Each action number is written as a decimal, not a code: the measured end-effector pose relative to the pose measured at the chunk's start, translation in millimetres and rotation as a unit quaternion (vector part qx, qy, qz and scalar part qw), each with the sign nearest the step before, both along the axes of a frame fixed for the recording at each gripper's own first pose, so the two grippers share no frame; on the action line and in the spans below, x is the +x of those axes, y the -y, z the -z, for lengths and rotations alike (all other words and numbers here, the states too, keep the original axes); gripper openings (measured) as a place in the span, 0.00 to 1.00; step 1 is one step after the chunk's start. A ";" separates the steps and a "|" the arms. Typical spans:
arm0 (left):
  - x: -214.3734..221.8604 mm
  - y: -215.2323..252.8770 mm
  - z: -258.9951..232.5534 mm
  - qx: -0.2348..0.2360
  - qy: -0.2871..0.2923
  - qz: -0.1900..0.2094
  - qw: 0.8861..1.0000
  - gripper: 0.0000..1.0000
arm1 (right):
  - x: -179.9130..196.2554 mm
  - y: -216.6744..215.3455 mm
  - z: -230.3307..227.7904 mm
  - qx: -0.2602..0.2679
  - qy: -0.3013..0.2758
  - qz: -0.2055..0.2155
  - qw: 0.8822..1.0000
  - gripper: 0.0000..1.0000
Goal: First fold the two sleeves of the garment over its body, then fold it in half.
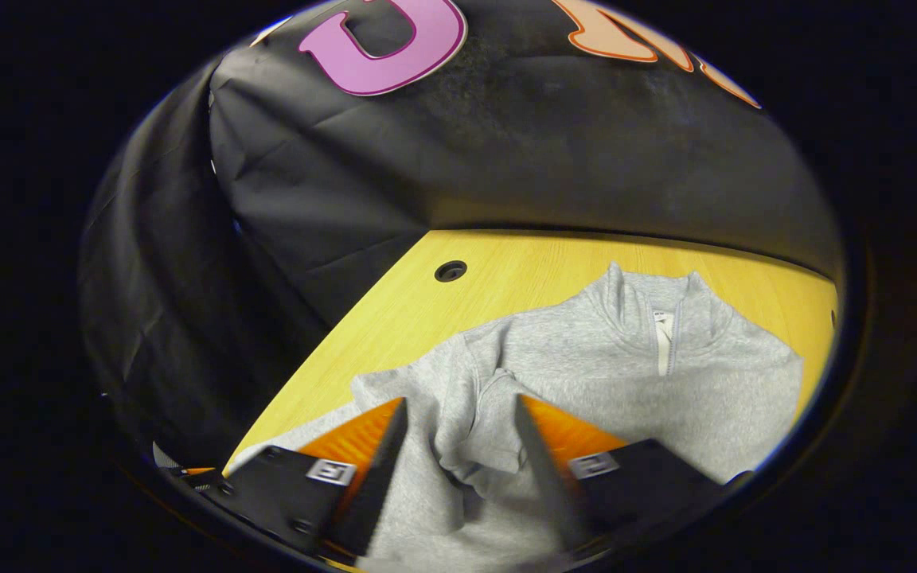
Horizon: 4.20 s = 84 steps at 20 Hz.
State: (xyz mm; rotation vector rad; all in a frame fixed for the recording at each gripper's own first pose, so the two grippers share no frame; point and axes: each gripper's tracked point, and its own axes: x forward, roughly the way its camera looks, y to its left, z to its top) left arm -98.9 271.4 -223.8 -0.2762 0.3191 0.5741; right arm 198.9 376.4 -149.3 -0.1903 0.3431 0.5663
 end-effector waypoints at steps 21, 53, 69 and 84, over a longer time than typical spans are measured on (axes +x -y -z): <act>-6.8 -10.8 14.5 0.012 -0.047 0.009 0.999 0.43 | -47.8 142.3 -50.9 -0.003 0.082 0.100 0.992 0.96; 215.9 335.8 -183.7 0.109 0.060 0.330 0.936 0.00 | -86.4 416.5 -43.0 0.015 0.065 0.262 0.963 0.98; 335.2 498.9 -176.5 0.149 0.064 0.437 0.885 0.00 | -77.3 480.8 -31.9 0.022 0.049 0.280 0.959 0.97; 369.3 478.0 -151.6 0.077 0.085 0.386 0.915 0.95 | -96.9 482.8 -3.9 0.013 0.030 0.273 0.961 0.98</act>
